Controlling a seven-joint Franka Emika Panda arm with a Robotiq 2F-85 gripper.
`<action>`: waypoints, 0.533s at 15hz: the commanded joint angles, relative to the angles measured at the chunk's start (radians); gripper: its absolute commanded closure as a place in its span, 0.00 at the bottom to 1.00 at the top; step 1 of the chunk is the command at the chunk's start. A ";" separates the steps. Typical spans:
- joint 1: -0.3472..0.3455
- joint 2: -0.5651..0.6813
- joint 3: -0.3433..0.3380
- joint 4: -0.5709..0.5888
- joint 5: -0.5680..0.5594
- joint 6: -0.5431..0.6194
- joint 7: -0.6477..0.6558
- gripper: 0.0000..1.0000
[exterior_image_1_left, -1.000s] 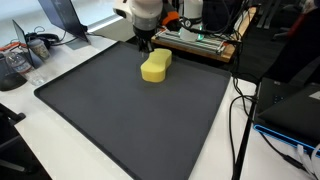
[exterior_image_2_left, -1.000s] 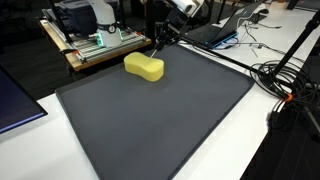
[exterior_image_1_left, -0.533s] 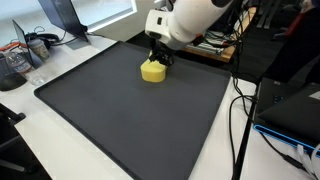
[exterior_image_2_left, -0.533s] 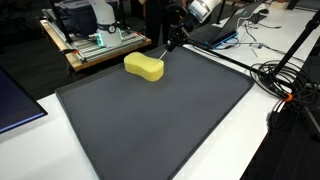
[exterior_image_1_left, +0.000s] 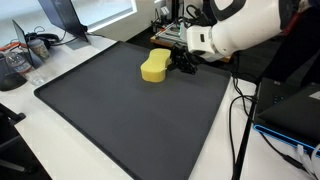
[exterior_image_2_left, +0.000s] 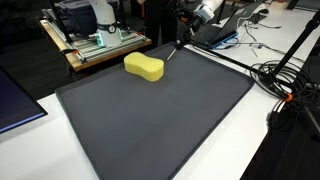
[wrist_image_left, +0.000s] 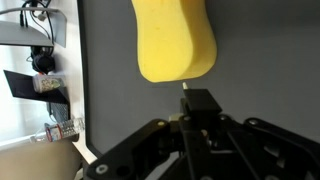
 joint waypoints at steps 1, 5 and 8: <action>0.039 -0.018 0.036 -0.030 -0.043 -0.039 -0.015 0.97; 0.064 -0.069 0.091 -0.093 -0.017 -0.048 -0.025 0.97; 0.075 -0.143 0.133 -0.171 -0.014 -0.066 -0.034 0.97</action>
